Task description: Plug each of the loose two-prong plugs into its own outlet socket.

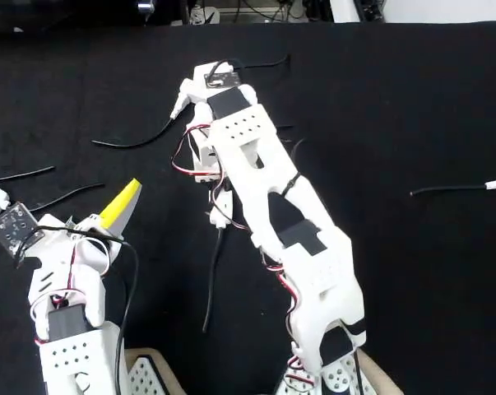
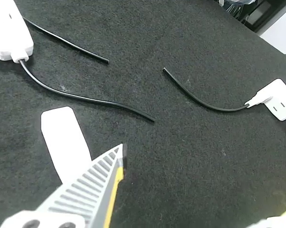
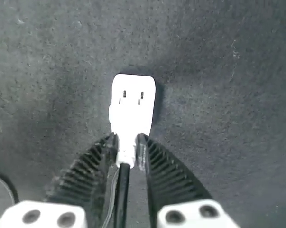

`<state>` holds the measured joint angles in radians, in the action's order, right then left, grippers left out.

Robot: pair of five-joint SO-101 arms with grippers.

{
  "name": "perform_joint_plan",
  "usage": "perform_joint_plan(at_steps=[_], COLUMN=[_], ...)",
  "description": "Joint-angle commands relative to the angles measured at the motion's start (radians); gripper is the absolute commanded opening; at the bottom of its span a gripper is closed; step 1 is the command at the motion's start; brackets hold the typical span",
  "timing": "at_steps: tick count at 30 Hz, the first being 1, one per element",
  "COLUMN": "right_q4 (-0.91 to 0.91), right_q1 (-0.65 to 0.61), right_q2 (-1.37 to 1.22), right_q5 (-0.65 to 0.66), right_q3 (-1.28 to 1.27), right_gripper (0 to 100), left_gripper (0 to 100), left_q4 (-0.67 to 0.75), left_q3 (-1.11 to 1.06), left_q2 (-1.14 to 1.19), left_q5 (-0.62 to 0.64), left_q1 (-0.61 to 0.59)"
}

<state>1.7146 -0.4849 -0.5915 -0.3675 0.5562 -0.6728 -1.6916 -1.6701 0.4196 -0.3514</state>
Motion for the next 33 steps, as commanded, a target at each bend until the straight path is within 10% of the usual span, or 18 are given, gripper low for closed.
perform_joint_plan(at_steps=[1, 18, 33], right_q4=[0.002, 0.048, 0.051], right_q1=[-0.014, -0.014, -0.107], right_q2=[-0.004, -0.203, 0.185], right_q5=[0.037, 0.049, 0.276], right_q3=[0.013, 0.173, -0.058], right_gripper=[1.1, 1.1, 1.2], left_gripper=[54, 54, 54], left_q4=[0.002, 0.002, 0.06], left_q3=[-0.016, -0.016, -0.016], left_q2=[-0.011, -0.011, -0.009], left_q5=[0.005, 0.005, 0.006], left_q1=[0.01, 0.007, 0.113])
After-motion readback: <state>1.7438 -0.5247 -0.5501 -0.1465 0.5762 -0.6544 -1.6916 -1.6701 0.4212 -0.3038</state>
